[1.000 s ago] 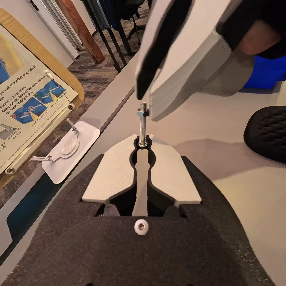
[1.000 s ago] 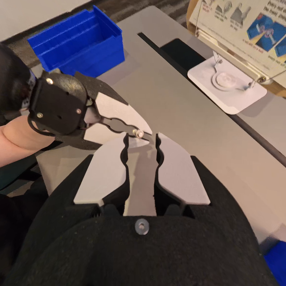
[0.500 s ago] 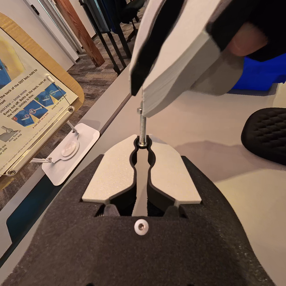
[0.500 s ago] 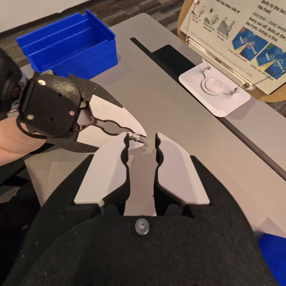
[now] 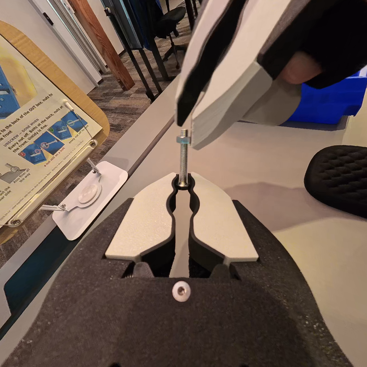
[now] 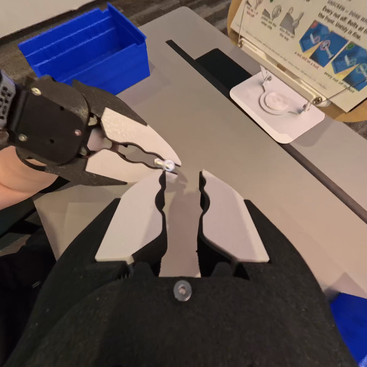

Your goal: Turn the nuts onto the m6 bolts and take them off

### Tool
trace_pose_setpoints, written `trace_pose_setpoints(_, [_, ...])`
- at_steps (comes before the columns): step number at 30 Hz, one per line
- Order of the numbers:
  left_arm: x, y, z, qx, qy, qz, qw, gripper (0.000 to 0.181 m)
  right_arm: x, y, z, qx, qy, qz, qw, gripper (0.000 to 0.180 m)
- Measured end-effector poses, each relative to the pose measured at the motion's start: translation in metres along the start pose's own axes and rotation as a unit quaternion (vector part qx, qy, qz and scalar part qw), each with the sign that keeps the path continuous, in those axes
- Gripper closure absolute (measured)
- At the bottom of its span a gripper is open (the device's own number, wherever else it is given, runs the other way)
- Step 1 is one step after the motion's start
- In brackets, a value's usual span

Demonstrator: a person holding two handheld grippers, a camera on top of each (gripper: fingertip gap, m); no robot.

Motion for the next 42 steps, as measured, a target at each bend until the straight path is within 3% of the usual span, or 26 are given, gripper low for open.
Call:
trace_pose_setpoints(9, [0.001,0.001,0.000,0.002,-0.005,0.002,1.000,0.173,-0.008,0.006,0.000,0.026,-0.005,0.019,0.999,0.149])
trace_pose_setpoints(15, [-0.003,0.001,0.004,0.005,0.001,0.006,1.000,0.173,0.005,-0.005,0.002,-0.020,-0.023,-0.003,1.000,0.149])
trace_pose_setpoints(18, [-0.003,0.001,0.004,0.008,-0.001,0.008,1.000,0.173,-0.002,0.000,0.005,0.007,0.017,0.004,1.000,0.149])
trace_pose_setpoints(21, [-0.002,0.002,0.004,0.009,-0.001,0.005,1.000,0.173,-0.005,0.007,0.006,0.042,0.005,0.013,0.999,0.149])
trace_pose_setpoints(27, [-0.004,0.005,0.009,0.022,0.004,0.009,1.000,0.173,0.004,-0.002,0.005,0.002,0.003,0.001,1.000,0.150])
trace_pose_setpoints(32, [-0.002,0.006,0.010,0.030,-0.001,0.007,1.000,0.173,-0.004,0.008,0.013,0.073,0.053,0.003,0.996,0.150])
trace_pose_setpoints(35, [0.000,0.008,0.011,0.033,-0.004,0.002,0.999,0.173,-0.003,0.006,0.009,0.061,0.071,0.001,0.996,0.150])
trace_pose_setpoints(42, [0.004,0.007,0.009,0.026,-0.016,-0.003,1.000,0.173,-0.006,0.006,0.001,0.041,0.089,0.021,0.995,0.169])
Point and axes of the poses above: each gripper's, where its closed fingertips meet, z back along the fingers, y out of its top, x = y × z across the jaws, the point moved 9 cm from there along z, back along the fingers, and after that the axes turned 3 degrees about -x, right-handed, at the moved point
